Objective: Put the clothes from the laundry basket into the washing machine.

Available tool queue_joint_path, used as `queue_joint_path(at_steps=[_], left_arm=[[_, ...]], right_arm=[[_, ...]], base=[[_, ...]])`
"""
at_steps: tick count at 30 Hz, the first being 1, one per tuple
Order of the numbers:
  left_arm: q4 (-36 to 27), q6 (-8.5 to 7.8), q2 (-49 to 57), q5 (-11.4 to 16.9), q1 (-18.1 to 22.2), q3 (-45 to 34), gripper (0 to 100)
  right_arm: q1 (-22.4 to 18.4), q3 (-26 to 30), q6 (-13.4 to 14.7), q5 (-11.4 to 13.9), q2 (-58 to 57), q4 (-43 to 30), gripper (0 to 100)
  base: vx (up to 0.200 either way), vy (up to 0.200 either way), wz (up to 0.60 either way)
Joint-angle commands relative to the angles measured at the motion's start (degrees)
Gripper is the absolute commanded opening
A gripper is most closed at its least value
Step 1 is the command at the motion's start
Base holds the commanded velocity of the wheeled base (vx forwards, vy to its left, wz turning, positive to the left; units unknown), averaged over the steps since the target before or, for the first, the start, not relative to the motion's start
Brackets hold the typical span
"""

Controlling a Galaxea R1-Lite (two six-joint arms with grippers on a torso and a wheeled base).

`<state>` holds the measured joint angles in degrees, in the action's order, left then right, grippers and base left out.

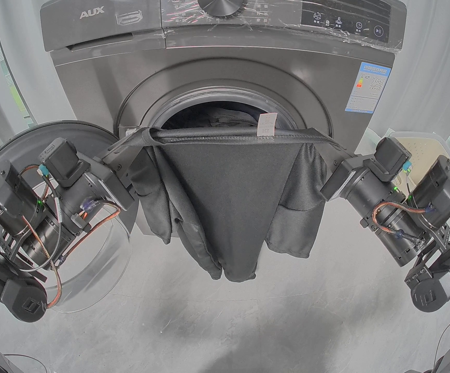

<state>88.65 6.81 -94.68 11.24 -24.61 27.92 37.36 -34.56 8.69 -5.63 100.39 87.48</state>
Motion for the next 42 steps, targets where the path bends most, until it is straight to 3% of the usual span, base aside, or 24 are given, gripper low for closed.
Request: queue_joint_path(at_steps=[1,6,9,15,16,22,28,39,42], left_arm=[[0.03,-0.13,-0.68,0.01,-0.70,-0.14,0],[0.03,-0.05,-3.75,-0.08,-4.13,0.82,0],[0.03,-0.31,-7.27,-0.17,-6.32,2.49,0],[0.12,-0.31,-10.34,-1.31,-6.59,5.92,0],[0.12,-0.31,-10.43,-1.40,-6.59,6.10,0],[0.12,-0.31,-9.99,-2.19,-6.59,6.71,0],[0.12,-0.31,-8.76,-2.19,-7.73,6.89,0],[0.03,-0.31,-5.07,-2.10,-10.19,6.27,0],[0.03,-0.31,-4.37,-2.10,-10.46,6.19,0]], right_arm=[[-0.01,0.02,0.01,0.01,-0.02,0.06,0],[1.75,1.25,0.45,0.01,1.12,0.06,0],[7.28,3.27,1.68,-0.52,5.17,0.67,0],[12.65,3.89,2.29,-0.78,13.87,0.76,0],[12.91,3.89,2.29,-0.78,14.31,0.76,100],[15.81,4.41,2.91,-0.87,20.02,0.76,100],[15.55,1.69,2.65,-1.40,25.12,0.67,100],[10.36,-10.44,1.59,-1.84,33.47,0.06,100],[7.37,-15.01,1.50,-1.75,34.87,-0.12,100]], base=[[0.000,0.000,0.00],[0.000,0.000,0.00],[0.000,0.000,0.00],[0.000,0.000,0.00],[0.000,0.000,0.00],[0.000,0.000,0.00],[0.000,0.000,0.00],[0.000,0.000,0.00],[0.000,0.000,0.00]])
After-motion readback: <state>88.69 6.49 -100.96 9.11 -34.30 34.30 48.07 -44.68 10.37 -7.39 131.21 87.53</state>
